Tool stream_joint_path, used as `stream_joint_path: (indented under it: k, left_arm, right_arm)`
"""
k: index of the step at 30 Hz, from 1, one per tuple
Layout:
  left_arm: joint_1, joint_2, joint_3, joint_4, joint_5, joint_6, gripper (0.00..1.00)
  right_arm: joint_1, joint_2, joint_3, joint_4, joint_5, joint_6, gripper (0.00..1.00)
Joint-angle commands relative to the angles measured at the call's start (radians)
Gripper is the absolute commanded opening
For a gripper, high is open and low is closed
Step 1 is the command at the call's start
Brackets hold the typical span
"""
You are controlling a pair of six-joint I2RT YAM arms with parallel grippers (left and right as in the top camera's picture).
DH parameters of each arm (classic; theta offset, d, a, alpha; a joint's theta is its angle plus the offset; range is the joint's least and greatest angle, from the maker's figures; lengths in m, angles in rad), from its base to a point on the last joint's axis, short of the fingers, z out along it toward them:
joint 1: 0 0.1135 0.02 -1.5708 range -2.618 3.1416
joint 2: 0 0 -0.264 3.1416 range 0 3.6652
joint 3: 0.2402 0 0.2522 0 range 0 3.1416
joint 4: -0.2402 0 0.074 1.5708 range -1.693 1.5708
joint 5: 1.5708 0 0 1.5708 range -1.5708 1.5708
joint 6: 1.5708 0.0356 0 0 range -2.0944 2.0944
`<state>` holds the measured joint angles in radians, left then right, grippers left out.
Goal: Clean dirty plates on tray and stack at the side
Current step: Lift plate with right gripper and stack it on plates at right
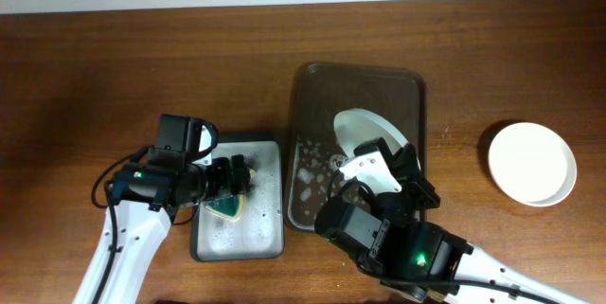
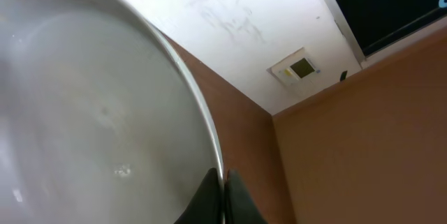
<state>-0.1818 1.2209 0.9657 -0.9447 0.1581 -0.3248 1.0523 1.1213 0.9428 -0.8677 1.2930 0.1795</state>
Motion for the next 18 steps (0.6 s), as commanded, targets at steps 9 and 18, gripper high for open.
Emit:
stream_joint_path:
  k: [9, 18]
  left_arm:
    - [0.006, -0.015, 0.005, 0.001, 0.011, 0.002, 1.00]
    - [0.006, -0.015, 0.005, 0.001, 0.011, 0.002, 1.00]
  right_arm:
    - [0.013, -0.002, 0.000, -0.006, 0.053, -0.037, 0.04]
    - [0.013, -0.002, 0.000, 0.021, -0.004, -0.071, 0.04]
